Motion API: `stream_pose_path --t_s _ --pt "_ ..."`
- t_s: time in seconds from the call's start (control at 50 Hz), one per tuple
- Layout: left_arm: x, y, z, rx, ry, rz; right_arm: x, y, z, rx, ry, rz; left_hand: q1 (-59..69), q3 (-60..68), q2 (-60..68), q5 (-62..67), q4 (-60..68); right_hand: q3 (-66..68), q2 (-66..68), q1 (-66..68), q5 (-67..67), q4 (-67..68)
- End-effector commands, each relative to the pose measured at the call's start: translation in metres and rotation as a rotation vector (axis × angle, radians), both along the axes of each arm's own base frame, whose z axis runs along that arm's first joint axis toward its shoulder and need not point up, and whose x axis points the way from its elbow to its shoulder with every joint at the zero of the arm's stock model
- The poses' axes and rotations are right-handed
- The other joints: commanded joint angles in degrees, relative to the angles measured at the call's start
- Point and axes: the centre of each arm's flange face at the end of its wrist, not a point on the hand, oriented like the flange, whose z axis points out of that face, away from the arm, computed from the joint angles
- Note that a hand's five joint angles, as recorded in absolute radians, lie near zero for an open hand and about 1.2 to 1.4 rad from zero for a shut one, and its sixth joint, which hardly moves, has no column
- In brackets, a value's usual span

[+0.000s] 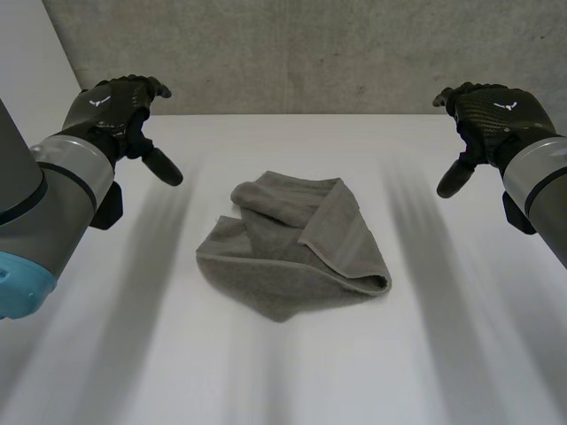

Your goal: Fold the towel.

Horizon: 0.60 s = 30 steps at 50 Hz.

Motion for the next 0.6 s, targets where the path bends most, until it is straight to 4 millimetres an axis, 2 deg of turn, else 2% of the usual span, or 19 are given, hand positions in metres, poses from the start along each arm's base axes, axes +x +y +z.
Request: stream_pose_path --t_s 0.02,0.14,0.22,0.26,0.3,0.32,0.34,0.36,0.38,0.42,0.44,0.48,0.5,0.52,0.56,0.58,0.6 --pt "0.000 0.000 0.000 0.000 0.000 0.001 0.000 0.000 0.000 0.000 0.000 0.000 -6.5 -2.4 -3.2 -2.0 -3.2 -2.9 -4.3 -3.5 -4.0 -4.4" --pt "-0.001 0.000 -0.001 -0.001 0.000 -0.005 0.000 0.000 0.000 -0.002 0.001 0.002 -5.0 -2.4 -1.7 -0.5 -3.2 -2.9 -4.3 -3.5 -4.0 -4.4" --pt "-0.007 0.001 -0.003 0.000 -0.011 -0.059 0.007 0.004 0.002 -0.007 0.018 0.055 -4.8 -2.4 -1.5 -0.3 -3.2 -2.9 -4.3 -3.5 -4.0 -4.4" --pt "-0.011 0.001 -0.008 0.007 -0.033 -0.103 0.009 0.008 0.000 0.012 0.040 0.093 -4.8 -2.4 -1.5 -0.3 -3.2 -2.9 -4.3 -3.5 -4.0 -4.4" --pt "-0.021 -0.003 -0.026 0.032 -0.108 -0.196 0.012 0.013 -0.004 0.044 0.073 0.139 -4.1 -2.4 -0.9 0.3 -3.2 -2.9 -4.3 -3.5 -4.0 -4.4" --pt "-0.021 -0.003 -0.026 0.032 -0.108 -0.197 0.014 0.020 -0.012 0.100 0.119 0.196 -4.1 -2.4 -0.8 0.3 -3.2 -2.9 -4.3 -3.5 -4.0 -4.4" --pt "-0.025 -0.005 -0.036 0.042 -0.156 -0.239 0.014 0.020 -0.012 0.101 0.120 0.197 -3.9 -2.4 -0.7 0.5 -3.2 -2.9 -4.3 -3.5 -4.0 -4.4" --pt "-0.028 -0.007 -0.046 0.049 -0.210 -0.274 0.016 0.025 -0.025 0.166 0.170 0.252 -4.1 -2.4 -0.8 0.3 -3.2 -2.9 -4.3 -3.5 -4.0 -4.4" --pt "-0.028 -0.007 -0.047 0.049 -0.210 -0.274 0.016 0.026 -0.025 0.166 0.170 0.252 -4.1 -2.4 -0.8 0.3 -3.2 -2.9 -4.3 -3.5 -4.0 -4.4" --pt "-0.031 -0.014 -0.072 0.068 -0.324 -0.318 0.025 0.034 -0.046 0.258 0.214 0.335 -4.1 -2.4 -0.8 0.3 -3.2 -2.9 -4.3 -3.5 -4.0 -4.4" --pt "-0.031 -0.014 -0.072 0.068 -0.324 -0.318 0.025 0.035 -0.046 0.259 0.214 0.336 -4.1 -2.4 -0.8 0.3 -3.2 -2.9 -4.3 -3.5 -4.0 -4.4" --pt "-0.032 -0.020 -0.094 0.089 -0.406 -0.335 0.041 0.049 -0.063 0.313 0.230 0.415 -4.1 -2.4 -0.8 0.3 -3.2 -2.9 -4.3 -3.5 -4.0 -4.4" --pt "-0.032 -0.020 -0.094 0.089 -0.407 -0.335 0.046 0.054 -0.069 0.326 0.234 0.438 -4.1 -2.4 -0.8 0.3 -3.2 -2.9 -4.3 -3.5 -4.0 -4.4" --pt "-0.033 -0.022 -0.102 0.101 -0.431 -0.343 0.046 0.054 -0.070 0.327 0.234 0.439 -3.9 -2.4 -0.7 0.5 -3.2 -2.9 -4.3 -3.5 -4.0 -4.4" --pt "-0.034 -0.024 -0.110 0.113 -0.448 -0.348 0.054 0.057 -0.088 0.344 0.240 0.462 -3.9 -2.4 -0.7 0.5 -3.2 -2.9 -4.3 -3.5 -4.0 -4.4" --pt "-0.034 -0.026 -0.118 0.129 -0.455 -0.351 0.055 0.057 -0.088 0.344 0.240 0.462 -3.8 -2.4 -0.5 0.7 -3.2 -2.9 -4.3 -3.5 -4.0 -4.4" --pt "-0.034 -0.026 -0.118 0.130 -0.455 -0.351 0.058 0.056 -0.098 0.346 0.231 0.464 -3.8 -2.4 -0.5 0.7 -3.2 -2.9 -4.3 -3.5 -4.0 -4.4"
